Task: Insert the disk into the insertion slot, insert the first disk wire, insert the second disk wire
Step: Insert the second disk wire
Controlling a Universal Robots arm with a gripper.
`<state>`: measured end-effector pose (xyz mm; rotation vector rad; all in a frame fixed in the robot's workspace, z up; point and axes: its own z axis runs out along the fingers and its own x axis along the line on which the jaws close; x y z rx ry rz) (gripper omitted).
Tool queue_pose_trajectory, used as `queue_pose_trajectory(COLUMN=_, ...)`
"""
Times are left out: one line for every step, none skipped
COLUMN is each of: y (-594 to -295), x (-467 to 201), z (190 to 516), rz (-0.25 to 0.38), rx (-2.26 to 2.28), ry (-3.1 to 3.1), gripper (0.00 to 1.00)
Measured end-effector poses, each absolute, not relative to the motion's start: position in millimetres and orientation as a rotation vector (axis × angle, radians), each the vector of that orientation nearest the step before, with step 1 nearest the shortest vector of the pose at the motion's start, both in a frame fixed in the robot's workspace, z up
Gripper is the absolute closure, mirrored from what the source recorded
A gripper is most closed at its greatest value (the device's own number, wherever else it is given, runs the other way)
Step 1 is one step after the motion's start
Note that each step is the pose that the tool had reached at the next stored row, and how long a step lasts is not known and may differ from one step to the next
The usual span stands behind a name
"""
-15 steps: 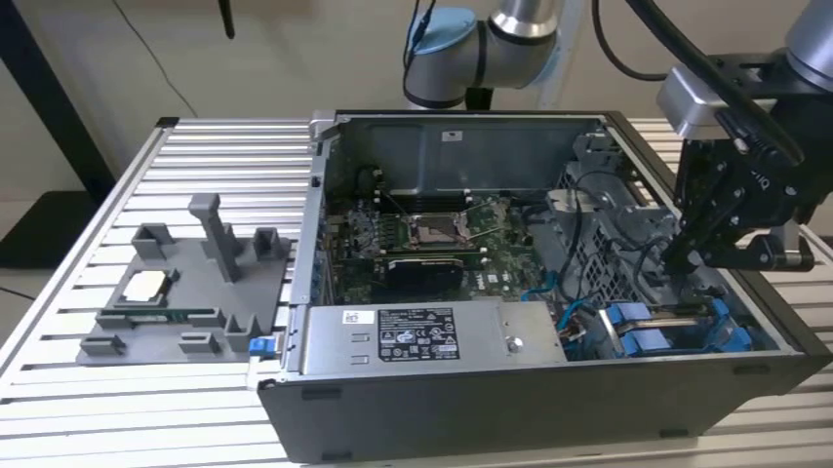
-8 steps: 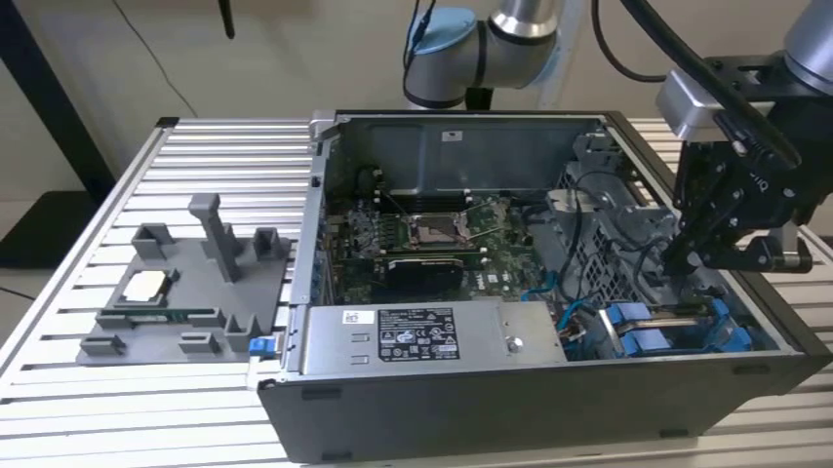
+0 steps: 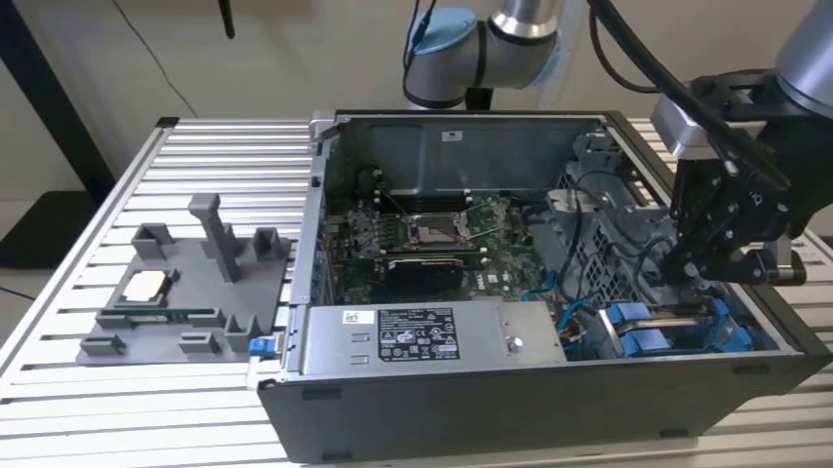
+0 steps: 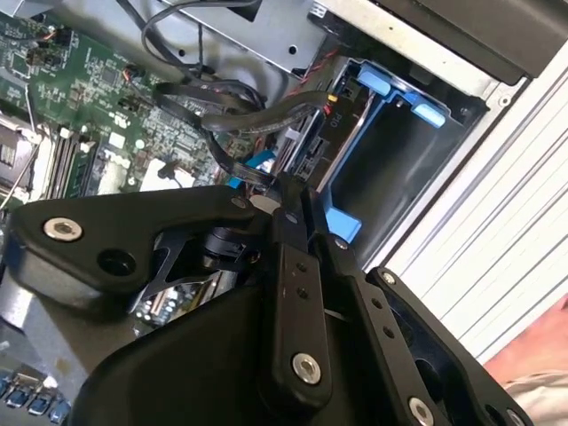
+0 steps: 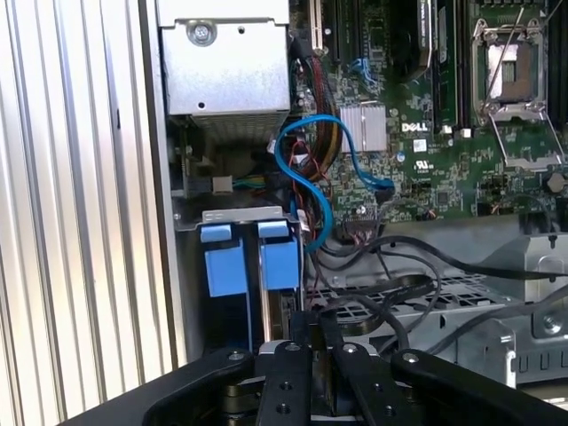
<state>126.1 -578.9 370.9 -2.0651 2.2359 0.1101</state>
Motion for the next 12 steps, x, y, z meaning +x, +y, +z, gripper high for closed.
queue_pose_trajectory(y=-579.1, x=126.1, z=369.3, rz=0.109, rx=-2.065, ry=2.235, gripper=0.84)
queue_pose_trajectory(y=-579.3, x=126.1, z=367.8, rz=0.107, rx=-2.064, ry=2.234, gripper=0.84)
queue_pose_trajectory(y=-579.4, x=126.2, z=366.2, rz=0.106, rx=-2.064, ry=2.234, gripper=0.84)
queue_pose_trajectory(y=-579.5, x=126.3, z=364.8, rz=0.104, rx=-2.063, ry=2.233, gripper=0.84)
queue_pose_trajectory(y=-579.7, x=126.4, z=363.2, rz=0.103, rx=-2.063, ry=2.232, gripper=0.84)
queue_pose_trajectory(y=-579.8, x=126.5, z=361.9, rz=0.101, rx=-2.062, ry=2.231, gripper=0.84)
queue_pose_trajectory(y=-579.8, x=126.5, z=361.0, rz=0.099, rx=-2.061, ry=2.231, gripper=0.84)
queue_pose_trajectory(y=-579.8, x=126.5, z=360.7, rz=0.097, rx=-2.061, ry=2.23, gripper=0.84)
queue_pose_trajectory(y=-579.8, x=126.5, z=360.7, rz=0.097, rx=-2.061, ry=2.23, gripper=0.84)
queue_pose_trajectory(y=-579.8, x=126.6, z=360.7, rz=0.097, rx=-2.061, ry=2.23, gripper=0.84)
queue_pose_trajectory(y=-579.8, x=126.6, z=360.7, rz=0.097, rx=-2.061, ry=2.23, gripper=0.84)
queue_pose_trajectory(y=-579.8, x=126.5, z=360.6, rz=0.097, rx=-2.061, ry=2.23, gripper=0.84)
